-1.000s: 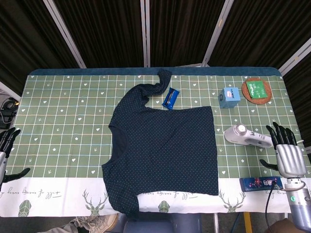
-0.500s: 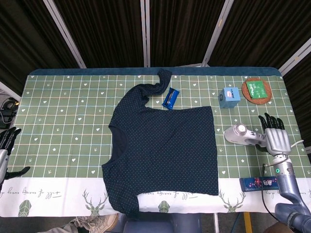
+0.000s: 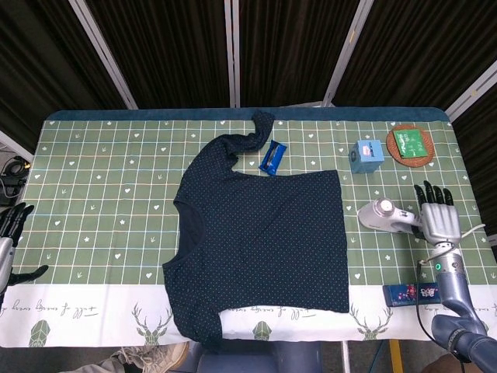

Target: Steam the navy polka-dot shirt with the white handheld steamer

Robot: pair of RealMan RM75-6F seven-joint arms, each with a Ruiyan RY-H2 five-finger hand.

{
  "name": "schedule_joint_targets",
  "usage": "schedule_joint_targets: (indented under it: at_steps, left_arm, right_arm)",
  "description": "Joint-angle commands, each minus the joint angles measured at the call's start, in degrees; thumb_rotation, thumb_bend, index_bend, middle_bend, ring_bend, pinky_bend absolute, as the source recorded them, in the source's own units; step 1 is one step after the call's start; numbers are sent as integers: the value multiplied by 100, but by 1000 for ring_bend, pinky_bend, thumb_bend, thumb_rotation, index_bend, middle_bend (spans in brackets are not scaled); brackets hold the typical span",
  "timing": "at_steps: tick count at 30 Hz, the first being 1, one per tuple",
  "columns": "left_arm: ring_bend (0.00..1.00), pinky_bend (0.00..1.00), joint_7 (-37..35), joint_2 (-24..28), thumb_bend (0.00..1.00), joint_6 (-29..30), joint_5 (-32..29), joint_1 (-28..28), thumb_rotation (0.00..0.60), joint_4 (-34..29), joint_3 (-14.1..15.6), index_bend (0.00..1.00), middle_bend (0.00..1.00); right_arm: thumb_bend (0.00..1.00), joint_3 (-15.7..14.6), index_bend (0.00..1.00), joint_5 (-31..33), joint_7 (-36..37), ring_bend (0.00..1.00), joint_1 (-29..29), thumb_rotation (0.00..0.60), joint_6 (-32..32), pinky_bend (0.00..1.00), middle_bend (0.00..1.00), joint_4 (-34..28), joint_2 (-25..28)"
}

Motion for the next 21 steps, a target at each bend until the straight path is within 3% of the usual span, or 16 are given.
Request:
schedule_joint_targets:
  at_steps: [1, 21]
  left_arm:
    - [0, 0, -11, 5, 0, -5, 8, -3, 600, -1, 4, 0, 0]
    - [0, 0, -31, -6, 0, -76, -82, -47, 600, 57, -12, 0, 0]
  right_arm:
    - [512, 25, 0, 54, -9, 0, 39, 600, -86, 0, 0, 180, -120]
    - [548, 229, 0, 271, -136, 0, 380, 600, -577, 0, 0, 1133, -726]
